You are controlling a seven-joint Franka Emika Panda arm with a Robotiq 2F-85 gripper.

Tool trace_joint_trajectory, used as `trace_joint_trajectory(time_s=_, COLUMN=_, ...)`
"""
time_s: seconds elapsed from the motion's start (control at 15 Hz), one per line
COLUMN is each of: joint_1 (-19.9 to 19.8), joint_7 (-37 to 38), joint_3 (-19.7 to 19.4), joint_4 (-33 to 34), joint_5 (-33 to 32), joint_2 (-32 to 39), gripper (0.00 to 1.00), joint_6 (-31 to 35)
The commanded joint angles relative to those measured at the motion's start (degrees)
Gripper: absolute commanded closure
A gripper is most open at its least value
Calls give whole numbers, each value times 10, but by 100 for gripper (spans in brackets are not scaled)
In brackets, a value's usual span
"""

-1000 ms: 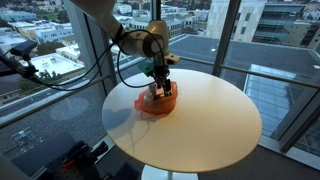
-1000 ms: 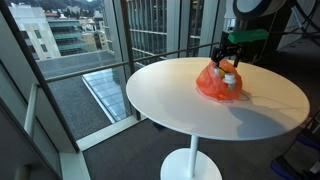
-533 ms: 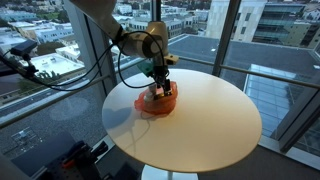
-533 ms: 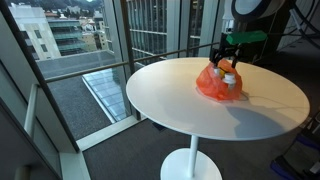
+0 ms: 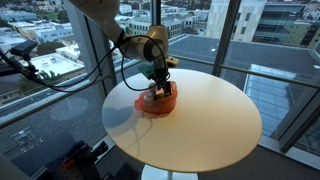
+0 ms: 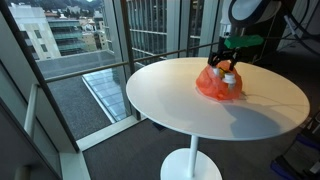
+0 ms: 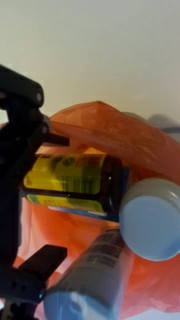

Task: Remove the bottle with a yellow cap from the plastic bag and put it on the table

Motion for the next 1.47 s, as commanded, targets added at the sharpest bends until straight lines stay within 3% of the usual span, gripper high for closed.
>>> trace_joint_trajectory(time_s=0.0, joint_1=0, joint_7=-21, joint_3=0, joint_4=18, joint_5=14, joint_2=15, gripper=0, joint_6=3)
trace_joint_trajectory(time_s=0.47, joint_1=0, joint_7=-18, joint_3=-3, joint_4=16, joint_5=13, joint_2=21, gripper=0, joint_6=0)
trace_joint_trajectory(time_s=0.53, joint_1=0, joint_7=-17, joint_3=-4, joint_4=16, joint_5=12, joint_2=22, gripper=25, joint_6=0)
trace_joint_trajectory(time_s=0.67, joint_1=1, joint_7=-15, joint_3=-5, joint_4=15, joint_5=11, joint_2=20, gripper=34, joint_6=-1)
trace_joint_trajectory(time_s=0.93, joint_1=2, joint_7=-8, joint_3=-9, joint_4=16, joint_5=11, joint_2=13, gripper=69, joint_6=-6)
trace_joint_trajectory(time_s=1.4, joint_1=-1, joint_7=-12, joint_3=-7, joint_4=24, joint_5=26, joint_2=-7, gripper=72, joint_6=-23)
